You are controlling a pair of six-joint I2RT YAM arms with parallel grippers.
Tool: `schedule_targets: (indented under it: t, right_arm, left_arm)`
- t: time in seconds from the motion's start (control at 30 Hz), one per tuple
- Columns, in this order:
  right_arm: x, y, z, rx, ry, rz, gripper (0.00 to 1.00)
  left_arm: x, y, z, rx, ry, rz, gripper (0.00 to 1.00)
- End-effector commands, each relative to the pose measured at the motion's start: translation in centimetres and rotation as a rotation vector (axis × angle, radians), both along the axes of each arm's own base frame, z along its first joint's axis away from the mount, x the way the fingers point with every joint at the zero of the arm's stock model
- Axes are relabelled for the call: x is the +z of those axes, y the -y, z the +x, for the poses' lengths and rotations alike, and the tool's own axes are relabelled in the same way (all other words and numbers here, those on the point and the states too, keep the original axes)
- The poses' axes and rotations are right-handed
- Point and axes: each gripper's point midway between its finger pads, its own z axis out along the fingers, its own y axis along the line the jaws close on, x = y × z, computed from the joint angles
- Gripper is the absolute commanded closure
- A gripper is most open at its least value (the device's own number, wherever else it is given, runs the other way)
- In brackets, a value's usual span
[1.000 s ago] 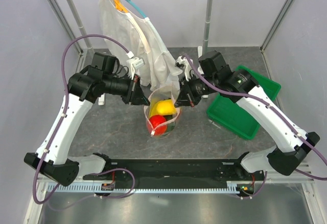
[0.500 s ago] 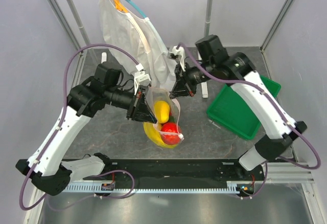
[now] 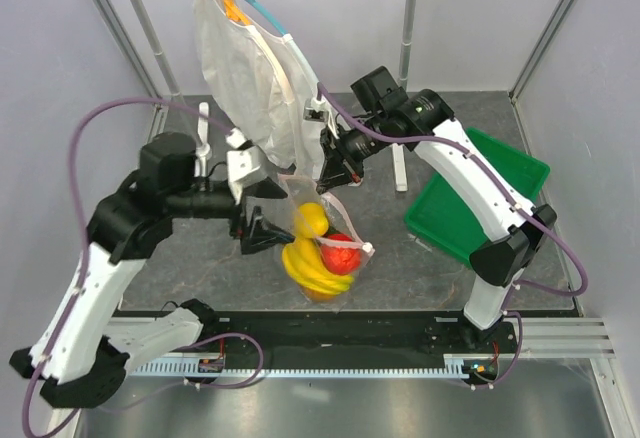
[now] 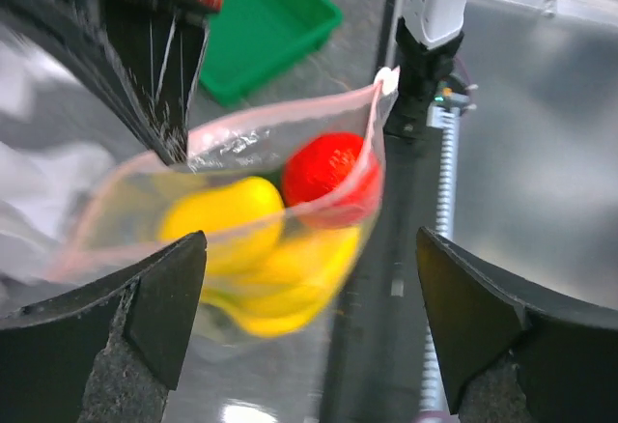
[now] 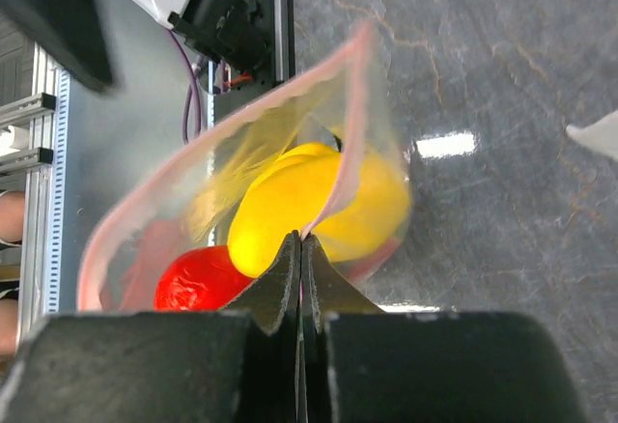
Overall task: Place the food in the zip-top bag and seal the zipper
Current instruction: Zip the zipper food storage bag at the center of the board.
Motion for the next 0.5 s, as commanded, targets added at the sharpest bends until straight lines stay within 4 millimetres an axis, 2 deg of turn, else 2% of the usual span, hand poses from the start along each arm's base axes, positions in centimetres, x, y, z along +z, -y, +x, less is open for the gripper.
schedule_targets:
  t: [0.0,0.17,0.33,0.47]
  right_arm:
    - [3.0,-0.8,-0.8,0.056,0.026,0.098,1.0]
    - [3.9,-1.7,-0.4,0.042,0.0,0.14,1.0]
    - [3.7,-2.5,-0.1,0.041,-0.024,0.149,1.0]
    - [3.9,-3.0,0.0,0.036,-0.049,0.159,1.0]
  left_arm:
    - [3.3,-1.6,-1.7,-0.146,0.415,-0.015,0.05]
    - [2.3,-0.6,-0.9,-0.229,0.452,0.016,0.15]
    - [1.0,0.4,-1.9,-0.354,0.553,0.028,0.15]
    - [-0.2,1.4,-1.6,-0.368,0.582,0.089,0.18]
